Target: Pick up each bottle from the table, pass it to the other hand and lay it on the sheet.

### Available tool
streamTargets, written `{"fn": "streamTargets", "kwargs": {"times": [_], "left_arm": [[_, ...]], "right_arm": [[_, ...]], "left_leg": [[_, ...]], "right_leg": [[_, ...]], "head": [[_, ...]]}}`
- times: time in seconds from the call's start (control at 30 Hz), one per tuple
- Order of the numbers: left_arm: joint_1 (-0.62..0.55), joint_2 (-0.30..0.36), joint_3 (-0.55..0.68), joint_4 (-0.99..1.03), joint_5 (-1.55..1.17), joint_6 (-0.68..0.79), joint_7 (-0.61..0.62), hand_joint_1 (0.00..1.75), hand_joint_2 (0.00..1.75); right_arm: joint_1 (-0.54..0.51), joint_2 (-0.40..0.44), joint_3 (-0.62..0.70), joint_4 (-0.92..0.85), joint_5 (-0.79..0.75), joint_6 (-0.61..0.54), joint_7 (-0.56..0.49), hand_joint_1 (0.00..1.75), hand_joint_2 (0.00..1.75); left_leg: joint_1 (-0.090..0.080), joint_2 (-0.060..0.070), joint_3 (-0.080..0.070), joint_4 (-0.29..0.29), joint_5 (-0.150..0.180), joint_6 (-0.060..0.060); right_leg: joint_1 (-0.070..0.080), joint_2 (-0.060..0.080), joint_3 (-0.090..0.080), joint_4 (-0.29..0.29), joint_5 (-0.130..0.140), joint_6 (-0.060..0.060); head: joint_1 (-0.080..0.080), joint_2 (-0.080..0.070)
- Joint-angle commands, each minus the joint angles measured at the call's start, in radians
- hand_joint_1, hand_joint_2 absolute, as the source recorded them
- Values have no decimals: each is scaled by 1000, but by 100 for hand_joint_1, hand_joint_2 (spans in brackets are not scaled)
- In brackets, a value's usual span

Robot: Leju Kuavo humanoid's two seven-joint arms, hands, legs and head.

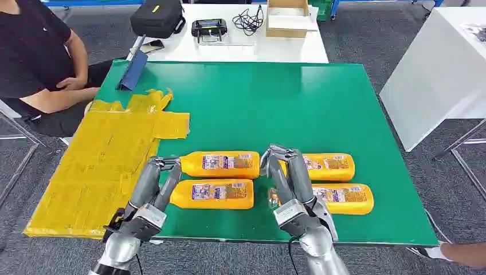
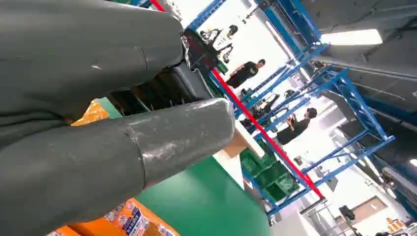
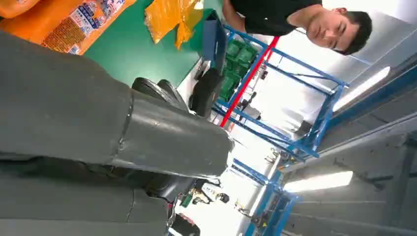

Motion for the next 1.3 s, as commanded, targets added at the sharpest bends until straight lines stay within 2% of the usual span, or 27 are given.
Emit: {"fn": "streamTargets", "kwargs": {"times": [0.03, 0.1, 0.17, 0.2, 0.23, 0.27, 0.4, 0.5, 0.63, 0.7, 0.77, 1.13, 1.17, 1.2, 1.27, 1.3], "left_arm": [[165, -213, 97, 124, 468, -100, -100, 175, 0], [175, -190, 58, 110, 480, -79, -100, 175, 0], [147, -188, 71, 165, 483, -21, -100, 175, 0], [132, -185, 76, 184, 486, -14, -100, 175, 0], [121, -185, 89, 197, 490, -8, -100, 175, 0], [118, -171, 65, 195, 435, 45, -100, 0, 0], [119, -155, -10, 204, 395, 198, -100, 0, 0], [119, -159, -25, 222, 378, 270, -100, 0, 0], [112, -157, -31, 256, 392, 245, -100, 0, 0], [99, -152, -25, 288, 458, 146, -100, 0, 0], [121, -148, -13, 184, 455, 104, -100, 0, 0], [121, -148, -13, 184, 455, 104, -100, 0, 0], [133, -139, -28, 132, 391, 164, -100, 0, 0], [133, -126, -48, 117, 362, 224, -100, 0, 0], [139, -131, -22, 133, 469, 139, -100, 0, 0], [143, -135, -11, 126, 442, 154, -100, 0, 0]], "right_arm": [[395, -53, -82, -146, -315, 35, -130, 175, 0], [406, -73, -61, -160, -336, 22, -130, 175, 0], [379, -70, -49, -148, -345, 22, -130, 175, 0], [368, -68, -44, -142, -339, 15, -130, 175, 0], [360, -67, -37, -140, -336, 11, -130, 175, 0], [357, -65, -29, -131, -317, -22, -130, 0, 0], [355, -71, -1, -117, -315, -79, -130, 0, 0], [358, -68, 14, -118, -333, -49, -130, 0, 0], [358, -65, 21, -106, -328, -53, -130, 0, 0], [350, -66, 22, -98, -335, -41, -130, 0, 0], [338, -59, 26, -82, -336, -20, -130, 0, 0], [338, -59, 26, -82, -336, -20, -130, 0, 0], [337, -56, 33, -76, -328, -21, -130, 0, 0], [336, -57, 38, -61, -324, -16, -130, 0, 175], [316, -39, 55, 47, -284, -10, -130, 0, 175], [304, -34, 72, 92, -256, -44, -130, 0, 175]], "left_leg": [[1, -7, 11, -9, 0, 2], [0, -10, 13, -10, -1, 2], [0, -12, 10, -4, -5, 4], [-1, -6, 5, -2, -5, 4], [-1, -3, 6, -3, -6, 4], [-1, -1, 0, -2, -5, 3], [0, -3, 3, -2, -6, 5], [-1, -3, 4, -3, -6, 5], [0, -3, 6, -3, -6, 5], [-1, -3, 6, -3, -6, 4], [0, -1, 5, -2, -6, 4], [0, -1, 7, -3, -6, 4], [0, -1, 5, -2, -6, 4], [0, -1, 6, -2, -6, 4], [0, 0, 6, -2, -7, 4], [0, 1, 6, -2, -6, 4]], "right_leg": [[1, -7, 14, -10, -2, 1], [1, -10, 16, -10, -4, 1], [1, -12, 14, -5, -9, 4], [0, -5, 7, -3, -6, 3], [0, -3, 8, -3, -6, 3], [-1, -3, 2, -2, -4, 2], [0, -5, 6, -4, -4, 2], [0, -5, 7, -4, -4, 2], [0, -4, 8, -4, -4, 2], [0, -4, 8, -4, -5, 2], [0, -3, 7, -3, -4, 2], [1, -2, 9, -4, -4, 2], [0, -2, 7, -3, -4, 2], [0, -2, 8, -4, -4, 2], [1, -2, 8, -3, -4, 2], [1, -1, 8, -4, -4, 1]], "head": [[0, 0], [-1, 0], [2, 0], [1, 0], [0, 0], [0, 0], [0, 0], [0, 0], [0, 0], [0, 0], [0, 0], [0, 0], [0, 0], [0, 0], [0, 0], [0, 0]]}}
